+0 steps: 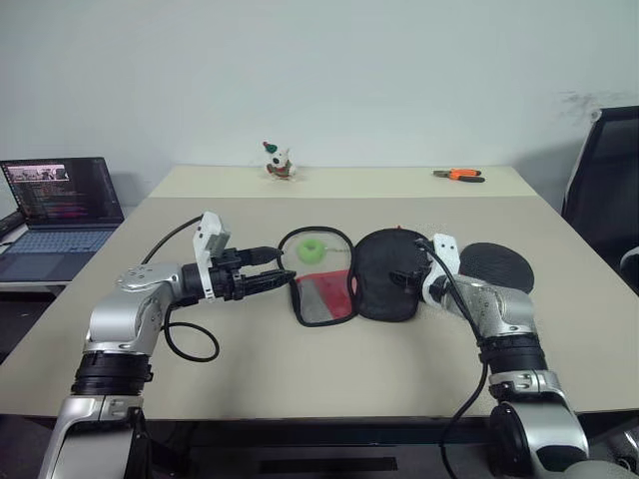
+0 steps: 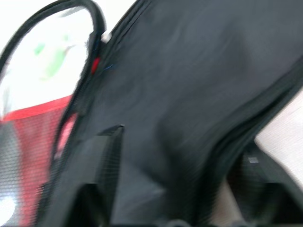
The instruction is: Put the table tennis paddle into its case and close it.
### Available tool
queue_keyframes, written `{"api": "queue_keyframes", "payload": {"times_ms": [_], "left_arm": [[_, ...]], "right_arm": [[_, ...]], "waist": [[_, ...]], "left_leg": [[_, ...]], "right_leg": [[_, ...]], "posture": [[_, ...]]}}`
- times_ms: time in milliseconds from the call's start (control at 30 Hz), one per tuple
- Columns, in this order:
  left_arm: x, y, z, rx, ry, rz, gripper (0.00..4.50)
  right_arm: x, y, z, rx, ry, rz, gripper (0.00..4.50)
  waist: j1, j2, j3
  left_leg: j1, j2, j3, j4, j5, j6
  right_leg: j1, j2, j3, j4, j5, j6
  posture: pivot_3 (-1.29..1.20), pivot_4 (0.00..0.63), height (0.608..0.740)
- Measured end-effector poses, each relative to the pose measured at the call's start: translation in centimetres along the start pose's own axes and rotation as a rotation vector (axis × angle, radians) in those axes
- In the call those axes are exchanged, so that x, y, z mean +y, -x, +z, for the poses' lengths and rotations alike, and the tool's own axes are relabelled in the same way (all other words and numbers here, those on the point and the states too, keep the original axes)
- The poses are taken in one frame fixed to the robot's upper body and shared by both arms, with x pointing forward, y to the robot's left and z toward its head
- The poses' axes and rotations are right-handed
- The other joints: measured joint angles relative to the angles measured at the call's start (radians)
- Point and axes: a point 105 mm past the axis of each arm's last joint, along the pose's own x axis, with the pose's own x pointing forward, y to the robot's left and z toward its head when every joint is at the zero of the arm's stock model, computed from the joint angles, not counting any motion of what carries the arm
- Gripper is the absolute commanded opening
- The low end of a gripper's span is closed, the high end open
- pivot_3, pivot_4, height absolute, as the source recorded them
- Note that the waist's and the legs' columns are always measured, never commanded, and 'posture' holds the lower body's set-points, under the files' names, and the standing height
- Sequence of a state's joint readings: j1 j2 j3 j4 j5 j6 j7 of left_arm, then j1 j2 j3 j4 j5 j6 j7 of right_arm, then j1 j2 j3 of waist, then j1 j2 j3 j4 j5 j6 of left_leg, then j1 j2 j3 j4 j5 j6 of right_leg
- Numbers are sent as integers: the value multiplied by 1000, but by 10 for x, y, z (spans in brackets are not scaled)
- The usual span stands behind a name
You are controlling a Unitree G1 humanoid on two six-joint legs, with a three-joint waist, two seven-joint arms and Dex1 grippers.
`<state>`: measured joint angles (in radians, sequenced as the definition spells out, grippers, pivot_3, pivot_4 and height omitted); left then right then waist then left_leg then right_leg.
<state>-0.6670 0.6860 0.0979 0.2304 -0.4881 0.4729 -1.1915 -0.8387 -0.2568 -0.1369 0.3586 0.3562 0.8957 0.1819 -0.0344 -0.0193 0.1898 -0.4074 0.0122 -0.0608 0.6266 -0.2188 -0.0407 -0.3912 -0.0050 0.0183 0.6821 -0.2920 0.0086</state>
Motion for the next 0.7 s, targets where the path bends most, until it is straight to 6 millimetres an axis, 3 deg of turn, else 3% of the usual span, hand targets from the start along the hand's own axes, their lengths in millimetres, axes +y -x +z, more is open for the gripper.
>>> {"api": "queue_keyframes", "payload": {"times_ms": [200,333,500,700], "left_arm": [[-22,-9,-8,44,-26,-112,3521],[-32,-14,-12,65,-39,-162,3521],[-35,-19,-10,62,-63,-184,3521],[-36,-28,-5,64,-101,-218,3521]], "right_arm": [[-32,29,22,-69,164,-69,4486],[-53,47,27,-84,197,-176,4486],[-79,68,9,-51,185,-373,4486],[-82,68,-19,-7,68,-469,4486]], "waist": [[2,0,0],[2,0,0],[1,0,0],[1,0,0]], "left_leg": [[-1,0,0,0,0,0],[-1,1,0,1,0,0],[-1,0,0,1,0,0],[0,0,1,1,0,0]], "right_leg": [[0,0,0,-1,0,0],[0,0,0,0,0,0],[0,0,1,0,0,0],[0,1,1,1,0,0]], "posture": [[0,150,740],[0,150,740],[0,150,740],[0,150,740]]}}
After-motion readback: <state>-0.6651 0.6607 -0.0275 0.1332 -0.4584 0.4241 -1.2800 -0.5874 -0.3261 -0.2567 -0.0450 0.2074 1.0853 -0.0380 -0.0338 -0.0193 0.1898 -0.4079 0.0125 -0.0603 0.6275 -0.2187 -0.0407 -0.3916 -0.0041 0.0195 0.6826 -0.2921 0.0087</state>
